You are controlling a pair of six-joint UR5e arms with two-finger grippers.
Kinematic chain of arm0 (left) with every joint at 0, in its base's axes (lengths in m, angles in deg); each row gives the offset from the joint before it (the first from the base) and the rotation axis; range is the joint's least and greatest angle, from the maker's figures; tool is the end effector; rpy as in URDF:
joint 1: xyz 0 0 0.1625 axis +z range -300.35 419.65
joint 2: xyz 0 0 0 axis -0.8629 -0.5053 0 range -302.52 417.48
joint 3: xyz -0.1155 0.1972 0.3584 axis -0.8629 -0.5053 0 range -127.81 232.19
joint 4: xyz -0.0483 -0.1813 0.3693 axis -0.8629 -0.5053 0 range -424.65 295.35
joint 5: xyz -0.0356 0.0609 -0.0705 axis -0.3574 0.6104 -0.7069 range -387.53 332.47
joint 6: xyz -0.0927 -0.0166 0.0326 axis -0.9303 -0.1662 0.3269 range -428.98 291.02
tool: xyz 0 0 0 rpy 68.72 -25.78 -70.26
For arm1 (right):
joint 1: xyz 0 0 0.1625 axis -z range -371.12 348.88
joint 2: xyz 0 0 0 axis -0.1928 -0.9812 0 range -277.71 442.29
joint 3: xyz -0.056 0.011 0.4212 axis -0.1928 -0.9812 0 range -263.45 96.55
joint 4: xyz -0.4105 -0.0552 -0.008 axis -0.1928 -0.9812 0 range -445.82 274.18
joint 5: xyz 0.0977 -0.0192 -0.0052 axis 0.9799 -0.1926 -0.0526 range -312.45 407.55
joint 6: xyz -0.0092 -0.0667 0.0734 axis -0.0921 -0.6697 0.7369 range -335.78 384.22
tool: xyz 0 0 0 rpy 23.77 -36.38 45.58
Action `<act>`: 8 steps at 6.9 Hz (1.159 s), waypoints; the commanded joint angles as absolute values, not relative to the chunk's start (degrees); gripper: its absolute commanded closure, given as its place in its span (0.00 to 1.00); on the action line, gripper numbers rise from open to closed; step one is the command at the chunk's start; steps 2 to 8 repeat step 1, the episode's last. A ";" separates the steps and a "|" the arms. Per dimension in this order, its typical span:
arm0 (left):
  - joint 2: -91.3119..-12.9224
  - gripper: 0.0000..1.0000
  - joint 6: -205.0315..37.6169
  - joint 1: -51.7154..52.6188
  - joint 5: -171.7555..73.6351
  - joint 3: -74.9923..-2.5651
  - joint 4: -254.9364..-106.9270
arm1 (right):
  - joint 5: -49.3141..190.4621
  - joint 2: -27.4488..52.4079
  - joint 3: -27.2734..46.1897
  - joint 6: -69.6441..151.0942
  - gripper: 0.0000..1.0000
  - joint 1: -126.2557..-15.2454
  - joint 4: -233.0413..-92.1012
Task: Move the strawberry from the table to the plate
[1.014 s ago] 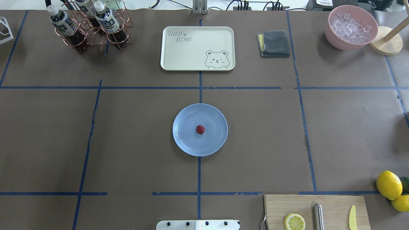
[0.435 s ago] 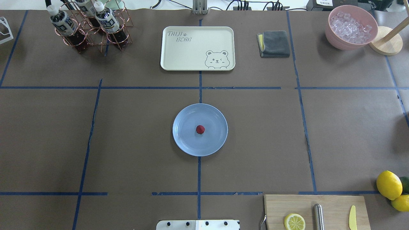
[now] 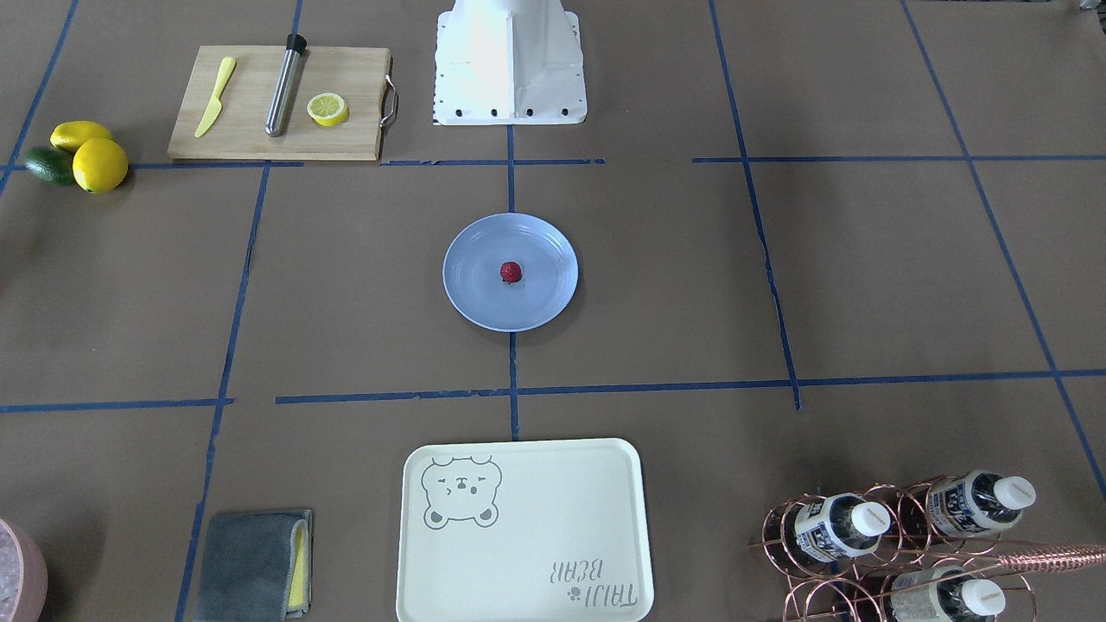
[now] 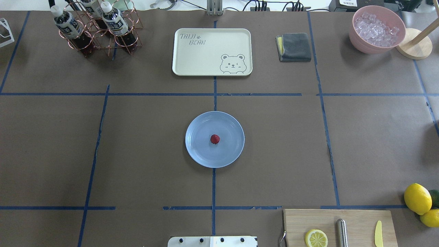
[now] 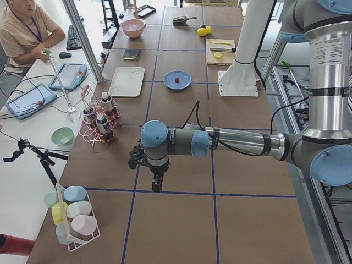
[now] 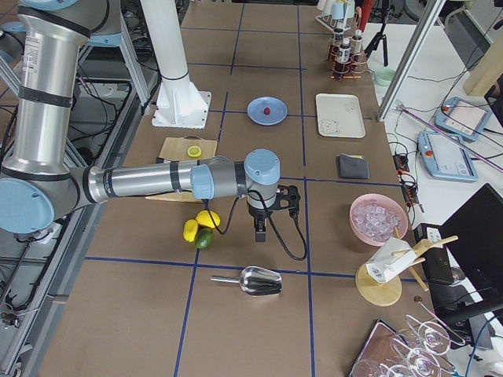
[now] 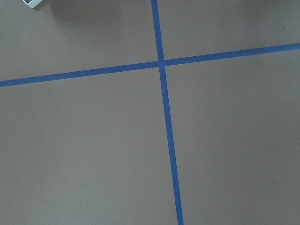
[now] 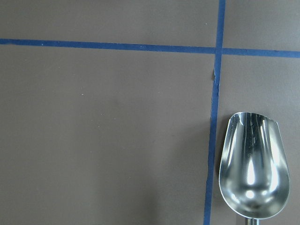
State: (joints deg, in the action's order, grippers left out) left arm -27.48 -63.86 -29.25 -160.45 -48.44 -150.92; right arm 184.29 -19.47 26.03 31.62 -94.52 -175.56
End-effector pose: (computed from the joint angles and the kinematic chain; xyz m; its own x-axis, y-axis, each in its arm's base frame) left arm -0.0566 -0.4561 0.6174 0.7271 0.1253 -0.6750 -0.0845 0.9921 0.0931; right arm 0.0133 -0.4145 0.5796 0.6782 -0.0510 0.7331 0.0265 0.9986 0.0449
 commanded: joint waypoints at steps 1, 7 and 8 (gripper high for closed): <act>-28.56 0.00 -63.70 -29.21 -160.33 -48.10 -150.87 | 184.22 -19.40 25.97 31.61 0.00 -94.53 -175.56; -28.56 0.00 -63.70 -29.21 -160.33 -48.10 -150.87 | 184.22 -19.40 25.97 31.61 0.00 -94.53 -175.56; -28.56 0.00 -63.70 -29.21 -160.33 -48.10 -150.87 | 184.22 -19.40 25.97 31.61 0.00 -94.53 -175.56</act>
